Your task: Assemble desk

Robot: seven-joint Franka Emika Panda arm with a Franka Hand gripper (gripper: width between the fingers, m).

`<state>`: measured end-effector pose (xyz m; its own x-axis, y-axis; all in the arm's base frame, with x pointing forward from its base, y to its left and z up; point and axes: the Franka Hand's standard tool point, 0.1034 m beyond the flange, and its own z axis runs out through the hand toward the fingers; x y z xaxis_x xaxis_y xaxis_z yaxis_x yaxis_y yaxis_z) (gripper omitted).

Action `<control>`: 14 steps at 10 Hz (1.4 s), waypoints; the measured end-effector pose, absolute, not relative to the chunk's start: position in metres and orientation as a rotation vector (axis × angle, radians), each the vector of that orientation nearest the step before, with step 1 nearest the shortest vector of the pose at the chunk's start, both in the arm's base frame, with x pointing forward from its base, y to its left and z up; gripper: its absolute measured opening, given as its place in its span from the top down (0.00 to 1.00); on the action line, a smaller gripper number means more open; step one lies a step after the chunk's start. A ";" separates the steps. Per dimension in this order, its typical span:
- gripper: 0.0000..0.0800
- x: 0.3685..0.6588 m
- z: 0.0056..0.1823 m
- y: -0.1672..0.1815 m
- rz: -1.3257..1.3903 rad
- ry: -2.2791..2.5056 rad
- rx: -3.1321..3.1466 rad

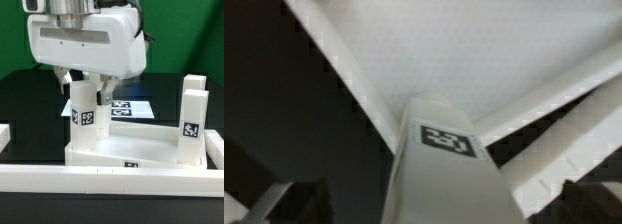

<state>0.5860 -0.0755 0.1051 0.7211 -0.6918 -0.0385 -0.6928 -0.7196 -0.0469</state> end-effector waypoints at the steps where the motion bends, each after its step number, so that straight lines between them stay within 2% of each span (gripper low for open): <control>1: 0.19 0.587 0.106 -0.073 0.022 0.998 -2.932; 8: 0.19 0.588 0.106 -0.075 0.009 -0.012 -3.125; 13: 0.19 0.587 0.106 -0.080 0.020 -0.501 -3.101; 14: 0.32 0.587 0.106 -0.081 0.020 -0.541 -3.095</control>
Offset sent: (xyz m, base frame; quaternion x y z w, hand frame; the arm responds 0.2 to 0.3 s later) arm 0.0037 0.0064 0.0007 -0.0014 0.0066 -0.3387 0.9409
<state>0.5869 -0.0814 0.1061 0.9407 0.3390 -0.0127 0.3390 -0.9408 -0.0020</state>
